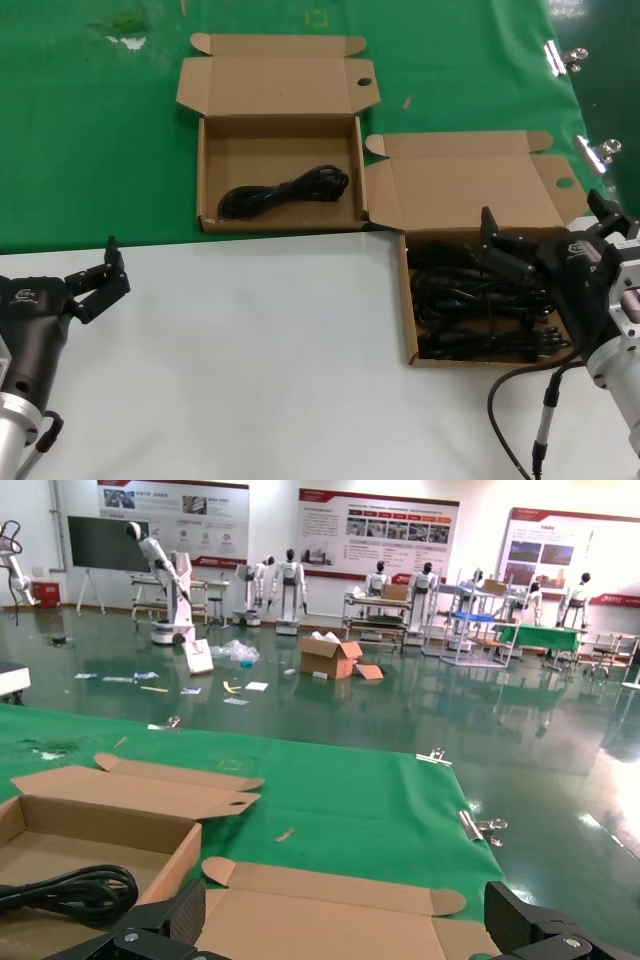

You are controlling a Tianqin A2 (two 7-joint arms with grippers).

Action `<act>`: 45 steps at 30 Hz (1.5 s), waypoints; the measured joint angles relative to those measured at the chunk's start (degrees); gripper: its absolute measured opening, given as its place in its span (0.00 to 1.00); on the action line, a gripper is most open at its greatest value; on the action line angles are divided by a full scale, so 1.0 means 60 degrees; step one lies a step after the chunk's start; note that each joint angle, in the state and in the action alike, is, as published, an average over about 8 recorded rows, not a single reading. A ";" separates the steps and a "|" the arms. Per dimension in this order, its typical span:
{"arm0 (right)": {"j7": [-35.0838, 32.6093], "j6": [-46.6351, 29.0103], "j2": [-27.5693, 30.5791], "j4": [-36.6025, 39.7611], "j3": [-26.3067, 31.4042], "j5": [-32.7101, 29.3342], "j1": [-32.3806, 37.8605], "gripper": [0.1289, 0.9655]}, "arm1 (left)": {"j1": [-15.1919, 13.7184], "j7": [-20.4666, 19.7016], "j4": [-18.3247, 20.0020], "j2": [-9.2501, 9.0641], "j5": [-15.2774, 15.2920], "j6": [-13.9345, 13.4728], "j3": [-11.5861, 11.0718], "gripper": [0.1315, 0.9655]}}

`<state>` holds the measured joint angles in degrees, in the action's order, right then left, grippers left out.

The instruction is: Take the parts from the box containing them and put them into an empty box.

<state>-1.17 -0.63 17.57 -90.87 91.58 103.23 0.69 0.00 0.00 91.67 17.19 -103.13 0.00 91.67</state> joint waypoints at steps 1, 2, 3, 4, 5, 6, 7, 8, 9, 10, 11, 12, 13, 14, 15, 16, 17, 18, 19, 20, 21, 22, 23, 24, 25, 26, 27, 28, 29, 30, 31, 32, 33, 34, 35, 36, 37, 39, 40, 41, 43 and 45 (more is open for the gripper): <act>0.0000 0.0000 0.0000 0.0000 0.0000 0.0000 0.0000 1.00 | 0.0000 0.0000 0.0000 0.0000 0.0000 0.0000 0.0000 1.00; 0.0000 0.0000 0.0000 0.0000 0.0000 0.0000 0.0000 1.00 | 0.0000 0.0000 0.0000 0.0000 0.0000 0.0000 0.0000 1.00; 0.0000 0.0000 0.0000 0.0000 0.0000 0.0000 0.0000 1.00 | 0.0000 0.0000 0.0000 0.0000 0.0000 0.0000 0.0000 1.00; 0.0000 0.0000 0.0000 0.0000 0.0000 0.0000 0.0000 1.00 | 0.0000 0.0000 0.0000 0.0000 0.0000 0.0000 0.0000 1.00; 0.0000 0.0000 0.0000 0.0000 0.0000 0.0000 0.0000 1.00 | 0.0000 0.0000 0.0000 0.0000 0.0000 0.0000 0.0000 1.00; 0.0000 0.0000 0.0000 0.0000 0.0000 0.0000 0.0000 1.00 | 0.0000 0.0000 0.0000 0.0000 0.0000 0.0000 0.0000 1.00; 0.0000 0.0000 0.0000 0.0000 0.0000 0.0000 0.0000 1.00 | 0.0000 0.0000 0.0000 0.0000 0.0000 0.0000 0.0000 1.00; 0.0000 0.0000 0.0000 0.0000 0.0000 0.0000 0.0000 1.00 | 0.0000 0.0000 0.0000 0.0000 0.0000 0.0000 0.0000 1.00; 0.0000 0.0000 0.0000 0.0000 0.0000 0.0000 0.0000 1.00 | 0.0000 0.0000 0.0000 0.0000 0.0000 0.0000 0.0000 1.00; 0.0000 0.0000 0.0000 0.0000 0.0000 0.0000 0.0000 1.00 | 0.0000 0.0000 0.0000 0.0000 0.0000 0.0000 0.0000 1.00; 0.0000 0.0000 0.0000 0.0000 0.0000 0.0000 0.0000 1.00 | 0.0000 0.0000 0.0000 0.0000 0.0000 0.0000 0.0000 1.00; 0.0000 0.0000 0.0000 0.0000 0.0000 0.0000 0.0000 1.00 | 0.0000 0.0000 0.0000 0.0000 0.0000 0.0000 0.0000 1.00; 0.0000 0.0000 0.0000 0.0000 0.0000 0.0000 0.0000 1.00 | 0.0000 0.0000 0.0000 0.0000 0.0000 0.0000 0.0000 1.00; 0.0000 0.0000 0.0000 0.0000 0.0000 0.0000 0.0000 1.00 | 0.0000 0.0000 0.0000 0.0000 0.0000 0.0000 0.0000 1.00; 0.0000 0.0000 0.0000 0.0000 0.0000 0.0000 0.0000 1.00 | 0.0000 0.0000 0.0000 0.0000 0.0000 0.0000 0.0000 1.00; 0.0000 0.0000 0.0000 0.0000 0.0000 0.0000 0.0000 1.00 | 0.0000 0.0000 0.0000 0.0000 0.0000 0.0000 0.0000 1.00; 0.0000 0.0000 0.0000 0.0000 0.0000 0.0000 0.0000 1.00 | 0.0000 0.0000 0.0000 0.0000 0.0000 0.0000 0.0000 1.00; 0.0000 0.0000 0.0000 0.0000 0.0000 0.0000 0.0000 1.00 | 0.0000 0.0000 0.0000 0.0000 0.0000 0.0000 0.0000 1.00; 0.0000 0.0000 0.0000 0.0000 0.0000 0.0000 0.0000 1.00 | 0.0000 0.0000 0.0000 0.0000 0.0000 0.0000 0.0000 1.00; 0.0000 0.0000 0.0000 0.0000 0.0000 0.0000 0.0000 1.00 | 0.0000 0.0000 0.0000 0.0000 0.0000 0.0000 0.0000 1.00; 0.0000 0.0000 0.0000 0.0000 0.0000 0.0000 0.0000 1.00 | 0.0000 0.0000 0.0000 0.0000 0.0000 0.0000 0.0000 1.00; 0.0000 0.0000 0.0000 0.0000 0.0000 0.0000 0.0000 1.00 | 0.0000 0.0000 0.0000 0.0000 0.0000 0.0000 0.0000 1.00; 0.0000 0.0000 0.0000 0.0000 0.0000 0.0000 0.0000 1.00 | 0.0000 0.0000 0.0000 0.0000 0.0000 0.0000 0.0000 1.00; 0.0000 0.0000 0.0000 0.0000 0.0000 0.0000 0.0000 1.00 | 0.0000 0.0000 0.0000 0.0000 0.0000 0.0000 0.0000 1.00; 0.0000 0.0000 0.0000 0.0000 0.0000 0.0000 0.0000 1.00 | 0.0000 0.0000 0.0000 0.0000 0.0000 0.0000 0.0000 1.00; 0.0000 0.0000 0.0000 0.0000 0.0000 0.0000 0.0000 1.00 | 0.0000 0.0000 0.0000 0.0000 0.0000 0.0000 0.0000 1.00; 0.0000 0.0000 0.0000 0.0000 0.0000 0.0000 0.0000 1.00 | 0.0000 0.0000 0.0000 0.0000 0.0000 0.0000 0.0000 1.00; 0.0000 0.0000 0.0000 0.0000 0.0000 0.0000 0.0000 1.00 | 0.0000 0.0000 0.0000 0.0000 0.0000 0.0000 0.0000 1.00; 0.0000 0.0000 0.0000 0.0000 0.0000 0.0000 0.0000 1.00 | 0.0000 0.0000 0.0000 0.0000 0.0000 0.0000 0.0000 1.00; 0.0000 0.0000 0.0000 0.0000 0.0000 0.0000 0.0000 1.00 | 0.0000 0.0000 0.0000 0.0000 0.0000 0.0000 0.0000 1.00; 0.0000 0.0000 0.0000 0.0000 0.0000 0.0000 0.0000 1.00 | 0.0000 0.0000 0.0000 0.0000 0.0000 0.0000 0.0000 1.00; 0.0000 0.0000 0.0000 0.0000 0.0000 0.0000 0.0000 1.00 | 0.0000 0.0000 0.0000 0.0000 0.0000 0.0000 0.0000 1.00; 0.0000 0.0000 0.0000 0.0000 0.0000 0.0000 0.0000 1.00 | 0.0000 0.0000 0.0000 0.0000 0.0000 0.0000 0.0000 1.00; 0.0000 0.0000 0.0000 0.0000 0.0000 0.0000 0.0000 1.00 | 0.0000 0.0000 0.0000 0.0000 0.0000 0.0000 0.0000 1.00; 0.0000 0.0000 0.0000 0.0000 0.0000 0.0000 0.0000 1.00 | 0.0000 0.0000 0.0000 0.0000 0.0000 0.0000 0.0000 1.00; 0.0000 0.0000 0.0000 0.0000 0.0000 0.0000 0.0000 1.00 | 0.0000 0.0000 0.0000 0.0000 0.0000 0.0000 0.0000 1.00; 0.0000 0.0000 0.0000 0.0000 0.0000 0.0000 0.0000 1.00 | 0.0000 0.0000 0.0000 0.0000 0.0000 0.0000 0.0000 1.00; 0.0000 0.0000 0.0000 0.0000 0.0000 0.0000 0.0000 1.00 | 0.0000 0.0000 0.0000 0.0000 0.0000 0.0000 0.0000 1.00; 0.0000 0.0000 0.0000 0.0000 0.0000 0.0000 0.0000 1.00 | 0.0000 0.0000 0.0000 0.0000 0.0000 0.0000 0.0000 1.00; 0.0000 0.0000 0.0000 0.0000 0.0000 0.0000 0.0000 1.00 | 0.0000 0.0000 0.0000 0.0000 0.0000 0.0000 0.0000 1.00; 0.0000 0.0000 0.0000 0.0000 0.0000 0.0000 0.0000 1.00 | 0.0000 0.0000 0.0000 0.0000 0.0000 0.0000 0.0000 1.00; 0.0000 0.0000 0.0000 0.0000 0.0000 0.0000 0.0000 1.00 | 0.0000 0.0000 0.0000 0.0000 0.0000 0.0000 0.0000 1.00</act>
<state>-1.17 -0.63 17.57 -90.87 91.58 103.23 0.69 0.00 0.00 91.67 17.19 -103.13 0.00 91.67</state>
